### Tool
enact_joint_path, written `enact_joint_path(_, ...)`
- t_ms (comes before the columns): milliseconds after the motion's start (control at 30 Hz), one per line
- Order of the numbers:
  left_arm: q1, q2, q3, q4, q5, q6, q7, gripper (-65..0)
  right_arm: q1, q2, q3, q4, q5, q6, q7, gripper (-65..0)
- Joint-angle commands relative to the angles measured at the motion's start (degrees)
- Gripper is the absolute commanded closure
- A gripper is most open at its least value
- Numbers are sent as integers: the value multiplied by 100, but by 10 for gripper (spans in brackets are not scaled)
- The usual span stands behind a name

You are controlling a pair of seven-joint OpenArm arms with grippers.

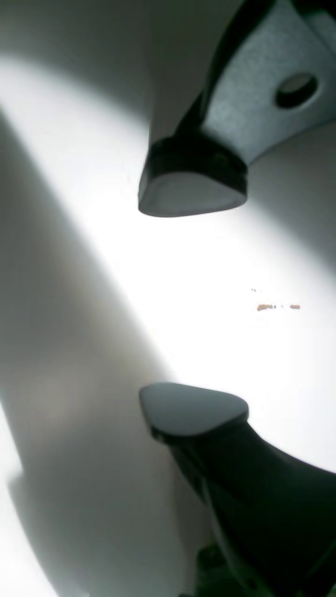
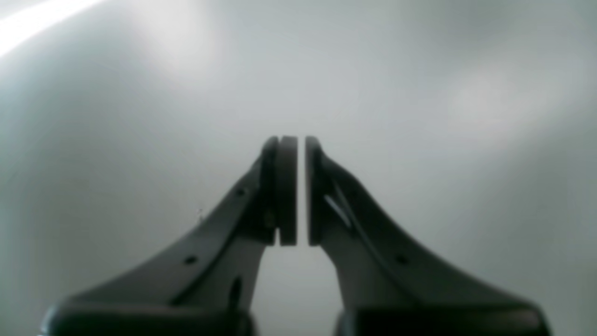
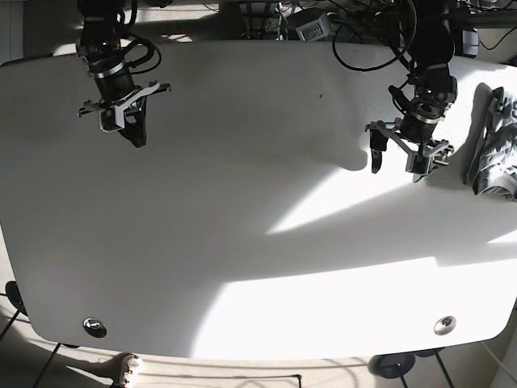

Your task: Fold the T-shirt properly

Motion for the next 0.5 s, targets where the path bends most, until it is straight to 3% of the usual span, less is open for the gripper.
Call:
enact_joint_path(33,296,204,148,260,-55,391,-192,-517,-243,46,35,-95,44,-3,513,-24)
enact_joint_path(100,894,459,474,128,-46,1077,-1080,-517,-489,46,35,-534,44,-12,1313,-24)
enact_joint_path(233,1922,521,869,-145,-46,1684,-2653,-517,-1026,38,26,-1018,53,-12,2315,-24)
enact_joint_path(333,2846,512,1071,-127,-55,2088,-3550,-517,-1456,-68,35,-1326,53,-12,3000,-24)
enact_joint_path(500,4709,512,1467,-101,-55,2193,-4983,-517,-2406,-68,35,-1871,53,-12,4231,-24)
